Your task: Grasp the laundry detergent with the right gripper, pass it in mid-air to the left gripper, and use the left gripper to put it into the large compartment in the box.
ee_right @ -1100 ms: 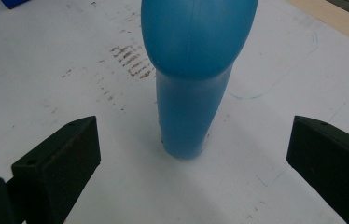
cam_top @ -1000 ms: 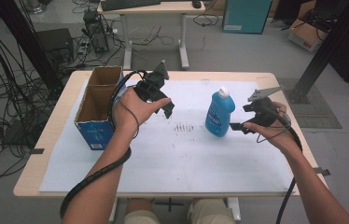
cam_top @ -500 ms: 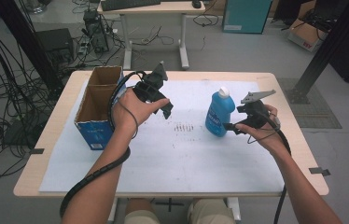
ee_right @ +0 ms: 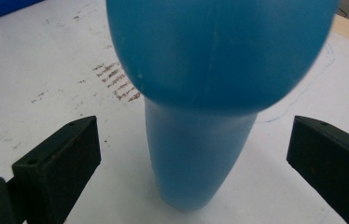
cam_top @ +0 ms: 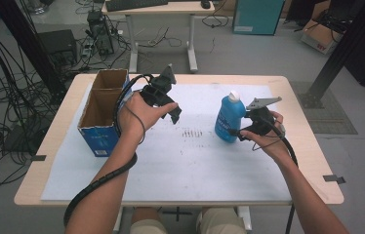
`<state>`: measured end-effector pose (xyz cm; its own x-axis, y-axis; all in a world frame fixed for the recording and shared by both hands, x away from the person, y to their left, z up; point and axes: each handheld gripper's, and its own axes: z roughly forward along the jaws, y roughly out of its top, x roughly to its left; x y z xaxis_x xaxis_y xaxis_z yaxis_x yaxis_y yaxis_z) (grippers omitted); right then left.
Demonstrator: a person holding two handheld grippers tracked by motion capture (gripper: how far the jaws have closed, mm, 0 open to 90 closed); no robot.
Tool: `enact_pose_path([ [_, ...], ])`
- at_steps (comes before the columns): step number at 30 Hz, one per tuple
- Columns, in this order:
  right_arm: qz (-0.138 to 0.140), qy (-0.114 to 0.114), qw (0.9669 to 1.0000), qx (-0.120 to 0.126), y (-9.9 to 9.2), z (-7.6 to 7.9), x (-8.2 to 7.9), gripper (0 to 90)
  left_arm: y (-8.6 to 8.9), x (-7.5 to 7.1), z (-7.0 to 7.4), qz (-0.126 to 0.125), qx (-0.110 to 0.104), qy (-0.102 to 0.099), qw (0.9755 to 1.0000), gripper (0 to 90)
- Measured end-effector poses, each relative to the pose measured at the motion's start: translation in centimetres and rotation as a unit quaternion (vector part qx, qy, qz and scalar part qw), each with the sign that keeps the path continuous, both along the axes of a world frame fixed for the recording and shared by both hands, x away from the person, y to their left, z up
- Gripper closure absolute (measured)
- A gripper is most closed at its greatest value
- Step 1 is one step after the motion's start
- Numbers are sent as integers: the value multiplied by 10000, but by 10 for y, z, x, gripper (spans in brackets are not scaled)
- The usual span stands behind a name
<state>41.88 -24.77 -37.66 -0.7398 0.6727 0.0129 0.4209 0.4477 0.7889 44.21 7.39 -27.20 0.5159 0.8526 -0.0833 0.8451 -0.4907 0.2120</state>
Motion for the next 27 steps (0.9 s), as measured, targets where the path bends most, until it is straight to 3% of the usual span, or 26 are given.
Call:
enact_pose_path([
  [27, -115, -237, 9994, 224, 12, -15, 5, 22, -3, 2, 0, -34, -6, -6, 10000, 68],
])
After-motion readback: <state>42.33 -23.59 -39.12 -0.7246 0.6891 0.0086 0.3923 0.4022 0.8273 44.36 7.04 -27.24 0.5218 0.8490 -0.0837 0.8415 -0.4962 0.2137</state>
